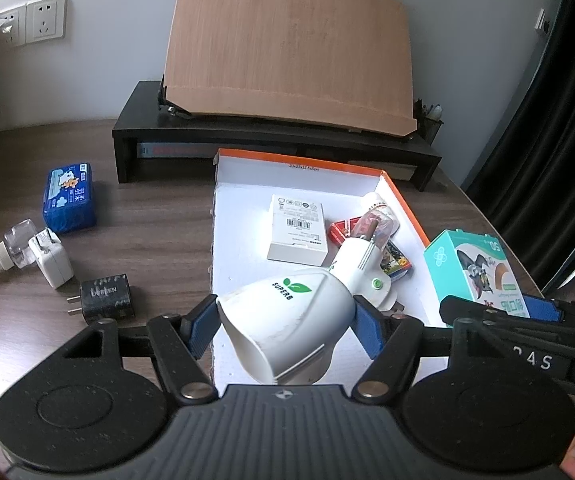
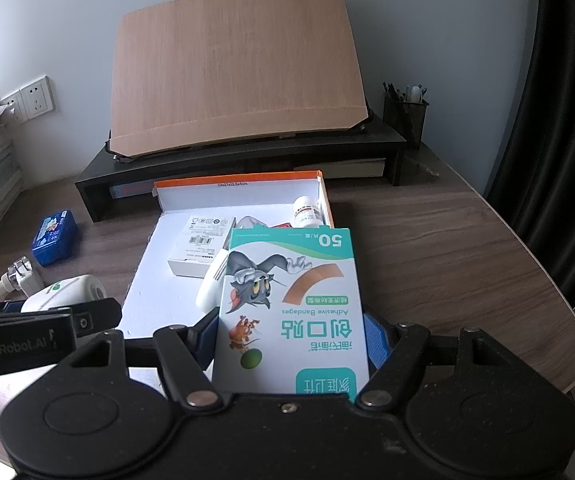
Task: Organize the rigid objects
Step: 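Carry the white repeller and teal bandage box with both tools over the orange-rimmed box, then open left tool to drop the repeller while right tool releases the bandage box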
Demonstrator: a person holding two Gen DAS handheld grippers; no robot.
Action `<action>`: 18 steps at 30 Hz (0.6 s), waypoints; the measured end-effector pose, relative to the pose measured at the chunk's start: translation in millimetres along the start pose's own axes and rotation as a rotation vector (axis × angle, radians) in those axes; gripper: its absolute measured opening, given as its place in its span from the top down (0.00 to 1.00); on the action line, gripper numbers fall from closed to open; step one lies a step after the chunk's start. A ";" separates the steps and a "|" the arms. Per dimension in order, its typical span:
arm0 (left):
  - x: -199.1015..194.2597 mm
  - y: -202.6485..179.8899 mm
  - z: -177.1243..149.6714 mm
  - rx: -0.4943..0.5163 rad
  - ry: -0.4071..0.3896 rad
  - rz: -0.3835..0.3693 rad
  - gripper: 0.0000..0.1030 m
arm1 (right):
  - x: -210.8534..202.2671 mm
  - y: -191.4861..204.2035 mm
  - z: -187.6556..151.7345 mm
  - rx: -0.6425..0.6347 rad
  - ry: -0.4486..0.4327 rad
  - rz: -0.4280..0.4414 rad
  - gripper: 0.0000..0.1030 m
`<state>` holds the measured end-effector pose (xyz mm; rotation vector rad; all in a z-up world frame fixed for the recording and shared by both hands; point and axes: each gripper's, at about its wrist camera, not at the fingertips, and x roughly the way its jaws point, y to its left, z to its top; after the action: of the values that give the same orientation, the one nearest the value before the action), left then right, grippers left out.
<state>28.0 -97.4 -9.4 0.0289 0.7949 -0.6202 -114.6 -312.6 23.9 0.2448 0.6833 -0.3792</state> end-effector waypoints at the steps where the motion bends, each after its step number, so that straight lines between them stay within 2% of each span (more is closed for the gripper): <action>1: 0.7 0.3 0.0 0.000 0.002 0.001 0.31 | 0.8 0.1 0.2 0.000 0.002 0.001 0.19; 14: 15.6 0.7 -3.4 0.026 0.053 -0.022 0.31 | 15.3 -1.4 -0.8 0.000 0.053 0.001 0.18; 18: 21.7 -3.8 -6.2 0.041 0.088 -0.092 0.31 | 14.1 -4.0 -0.9 0.008 0.039 -0.021 0.17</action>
<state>33.4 -110.1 -27.7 0.0578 0.8720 -0.7260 -106.8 -319.5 13.6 0.2533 0.7236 -0.3980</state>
